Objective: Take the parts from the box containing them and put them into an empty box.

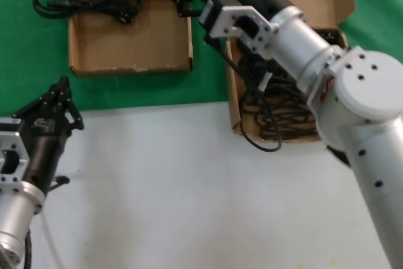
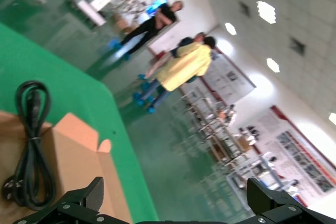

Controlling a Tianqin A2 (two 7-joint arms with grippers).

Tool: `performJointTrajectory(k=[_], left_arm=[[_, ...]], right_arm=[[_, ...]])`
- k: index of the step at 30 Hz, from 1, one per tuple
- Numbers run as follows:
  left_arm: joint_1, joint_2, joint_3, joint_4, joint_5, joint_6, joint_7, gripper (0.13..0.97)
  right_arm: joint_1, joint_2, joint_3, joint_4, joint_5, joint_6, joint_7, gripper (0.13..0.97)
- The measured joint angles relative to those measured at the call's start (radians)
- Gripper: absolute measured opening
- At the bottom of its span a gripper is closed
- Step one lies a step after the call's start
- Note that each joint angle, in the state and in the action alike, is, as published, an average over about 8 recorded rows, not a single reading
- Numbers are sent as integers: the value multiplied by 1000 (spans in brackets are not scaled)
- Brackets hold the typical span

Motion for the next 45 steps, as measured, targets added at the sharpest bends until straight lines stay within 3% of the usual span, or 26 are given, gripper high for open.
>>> performJointTrajectory(k=[8, 18, 32, 41, 45], left_arm=[[0, 0, 0, 0, 0, 0, 0, 145], [0, 0, 0, 0, 0, 0, 0, 145], [3, 0, -1, 0, -3, -3, 3, 184], [6, 0, -2, 0, -6, -6, 6, 288], [7, 1, -3, 0, -7, -8, 7, 373]], right_arm=[[-122, -53, 176, 58, 184, -106, -259, 963], [-169, -64, 244, 80, 257, -142, -328, 966], [-244, -29, 249, 115, 250, -92, -181, 966], [-317, 7, 253, 150, 242, -40, -34, 966], [-350, 23, 254, 165, 238, -17, 32, 966]])
